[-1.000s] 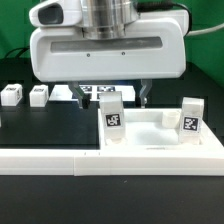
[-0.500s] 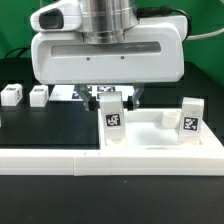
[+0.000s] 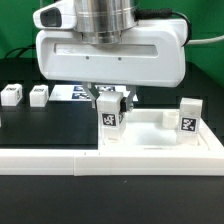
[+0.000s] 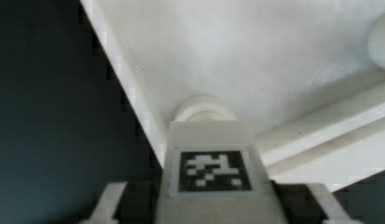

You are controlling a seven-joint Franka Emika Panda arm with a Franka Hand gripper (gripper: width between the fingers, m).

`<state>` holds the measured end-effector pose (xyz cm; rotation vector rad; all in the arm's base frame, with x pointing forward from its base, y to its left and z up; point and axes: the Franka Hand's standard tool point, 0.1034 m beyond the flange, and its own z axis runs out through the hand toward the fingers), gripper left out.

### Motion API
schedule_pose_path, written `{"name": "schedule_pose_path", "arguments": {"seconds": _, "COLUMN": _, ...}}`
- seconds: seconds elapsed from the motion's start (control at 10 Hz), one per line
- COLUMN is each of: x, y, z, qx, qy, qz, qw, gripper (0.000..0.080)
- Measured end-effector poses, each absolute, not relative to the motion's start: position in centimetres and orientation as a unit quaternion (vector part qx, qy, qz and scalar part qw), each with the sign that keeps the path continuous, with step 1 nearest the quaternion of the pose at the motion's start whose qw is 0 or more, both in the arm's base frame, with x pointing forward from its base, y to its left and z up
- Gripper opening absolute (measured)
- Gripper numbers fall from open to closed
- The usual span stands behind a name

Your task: Assemble square table

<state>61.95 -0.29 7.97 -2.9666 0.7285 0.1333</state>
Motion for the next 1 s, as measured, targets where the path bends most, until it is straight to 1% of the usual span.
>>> {"name": "schedule_pose_path", "arguments": {"seconds": 0.2, "x": 62.55, "y": 0.13, "z": 7.78, "qx": -0.949, "qy": 0.311, "qz": 0.032, "qw": 0.038, "gripper": 0.0291}}
{"name": "schedule_pose_path", "arguments": {"seconds": 0.3, "x": 62.89, "y": 0.16, "z": 7.71, "qx": -0.933, "qy": 0.358, "qz": 0.023, "qw": 0.033, "gripper": 0.0291}}
{"name": "schedule_pose_path", "arguments": {"seconds": 1.0, "x": 62.89, "y": 0.16, "z": 7.71, "qx": -0.933, "qy": 0.358, "qz": 0.023, "qw": 0.033, "gripper": 0.0291}}
